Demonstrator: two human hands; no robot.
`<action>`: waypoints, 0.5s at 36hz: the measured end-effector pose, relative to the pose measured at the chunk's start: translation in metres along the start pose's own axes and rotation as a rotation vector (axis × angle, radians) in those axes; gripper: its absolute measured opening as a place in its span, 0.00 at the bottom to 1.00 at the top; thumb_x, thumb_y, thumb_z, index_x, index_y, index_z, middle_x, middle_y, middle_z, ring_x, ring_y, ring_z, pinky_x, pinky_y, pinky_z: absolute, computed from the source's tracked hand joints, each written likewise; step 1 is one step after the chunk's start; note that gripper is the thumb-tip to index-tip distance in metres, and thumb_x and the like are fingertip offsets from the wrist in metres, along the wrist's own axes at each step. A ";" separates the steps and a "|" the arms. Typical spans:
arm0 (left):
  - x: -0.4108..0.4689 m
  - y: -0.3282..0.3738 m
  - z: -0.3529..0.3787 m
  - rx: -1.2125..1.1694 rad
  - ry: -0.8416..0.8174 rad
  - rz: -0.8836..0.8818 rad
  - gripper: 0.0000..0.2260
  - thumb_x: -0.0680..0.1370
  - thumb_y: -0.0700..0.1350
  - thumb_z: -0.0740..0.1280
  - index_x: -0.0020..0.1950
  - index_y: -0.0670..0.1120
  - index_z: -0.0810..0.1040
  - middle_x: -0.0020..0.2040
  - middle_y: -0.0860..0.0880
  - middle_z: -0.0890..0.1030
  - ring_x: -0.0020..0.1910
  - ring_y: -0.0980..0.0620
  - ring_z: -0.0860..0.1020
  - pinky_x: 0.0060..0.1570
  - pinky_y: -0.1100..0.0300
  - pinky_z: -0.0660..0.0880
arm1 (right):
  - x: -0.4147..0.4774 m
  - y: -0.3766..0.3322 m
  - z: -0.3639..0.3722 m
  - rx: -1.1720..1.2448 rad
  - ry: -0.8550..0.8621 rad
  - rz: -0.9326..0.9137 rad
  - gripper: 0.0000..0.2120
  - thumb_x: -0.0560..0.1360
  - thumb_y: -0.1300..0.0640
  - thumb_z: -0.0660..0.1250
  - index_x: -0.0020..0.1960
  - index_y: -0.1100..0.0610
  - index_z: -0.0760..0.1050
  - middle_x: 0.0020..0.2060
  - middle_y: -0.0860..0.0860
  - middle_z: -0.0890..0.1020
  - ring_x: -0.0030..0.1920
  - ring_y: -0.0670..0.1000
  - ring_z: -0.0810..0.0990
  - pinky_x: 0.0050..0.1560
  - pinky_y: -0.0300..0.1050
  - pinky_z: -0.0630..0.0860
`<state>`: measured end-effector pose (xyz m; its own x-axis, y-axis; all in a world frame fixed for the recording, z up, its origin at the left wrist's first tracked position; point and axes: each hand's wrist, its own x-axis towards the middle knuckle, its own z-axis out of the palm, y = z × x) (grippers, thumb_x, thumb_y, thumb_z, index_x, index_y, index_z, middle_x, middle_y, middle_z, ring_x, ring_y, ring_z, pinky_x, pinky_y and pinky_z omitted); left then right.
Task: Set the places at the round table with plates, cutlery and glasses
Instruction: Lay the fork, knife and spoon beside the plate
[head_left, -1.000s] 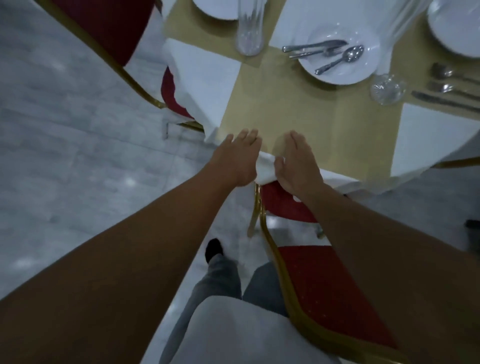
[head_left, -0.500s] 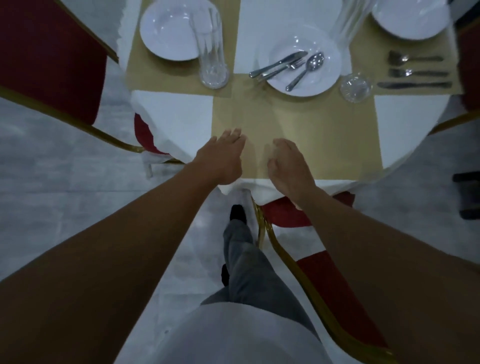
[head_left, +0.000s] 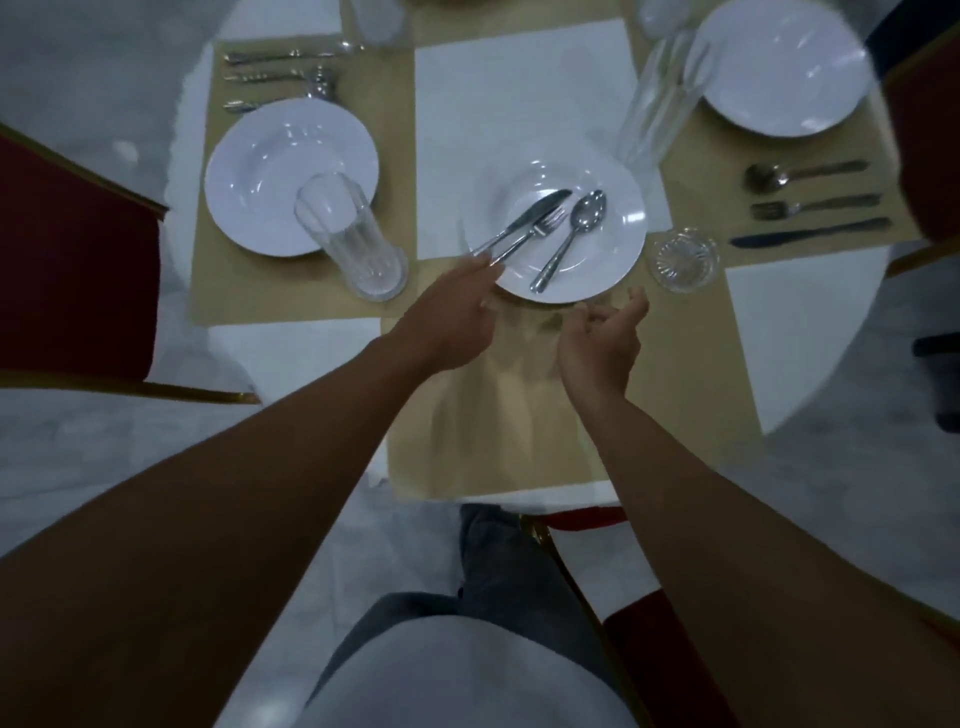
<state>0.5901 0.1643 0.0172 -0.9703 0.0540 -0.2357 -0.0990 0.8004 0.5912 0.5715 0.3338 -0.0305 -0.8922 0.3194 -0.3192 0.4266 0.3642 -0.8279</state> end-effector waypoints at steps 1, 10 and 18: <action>0.010 0.000 -0.002 -0.029 0.015 -0.019 0.24 0.80 0.36 0.59 0.77 0.43 0.63 0.79 0.44 0.59 0.79 0.47 0.55 0.74 0.60 0.50 | 0.009 -0.004 0.002 0.018 0.031 0.023 0.33 0.80 0.55 0.63 0.80 0.55 0.53 0.40 0.40 0.79 0.41 0.38 0.75 0.36 0.28 0.64; 0.078 -0.017 -0.017 -0.138 0.144 -0.234 0.25 0.82 0.39 0.56 0.79 0.43 0.57 0.80 0.45 0.53 0.79 0.49 0.50 0.75 0.59 0.47 | 0.054 -0.006 0.003 0.085 0.062 0.110 0.27 0.76 0.58 0.69 0.74 0.52 0.66 0.37 0.44 0.78 0.43 0.48 0.81 0.52 0.42 0.76; 0.093 -0.020 -0.015 -0.310 0.159 -0.351 0.26 0.79 0.41 0.57 0.78 0.48 0.59 0.75 0.47 0.67 0.73 0.48 0.67 0.67 0.62 0.61 | 0.058 0.000 0.004 0.180 0.014 0.134 0.30 0.76 0.65 0.67 0.75 0.49 0.66 0.40 0.51 0.79 0.45 0.60 0.85 0.55 0.59 0.82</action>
<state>0.4982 0.1445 -0.0046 -0.8859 -0.2985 -0.3550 -0.4634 0.5376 0.7045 0.5191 0.3491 -0.0507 -0.8268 0.3671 -0.4261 0.5064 0.1561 -0.8481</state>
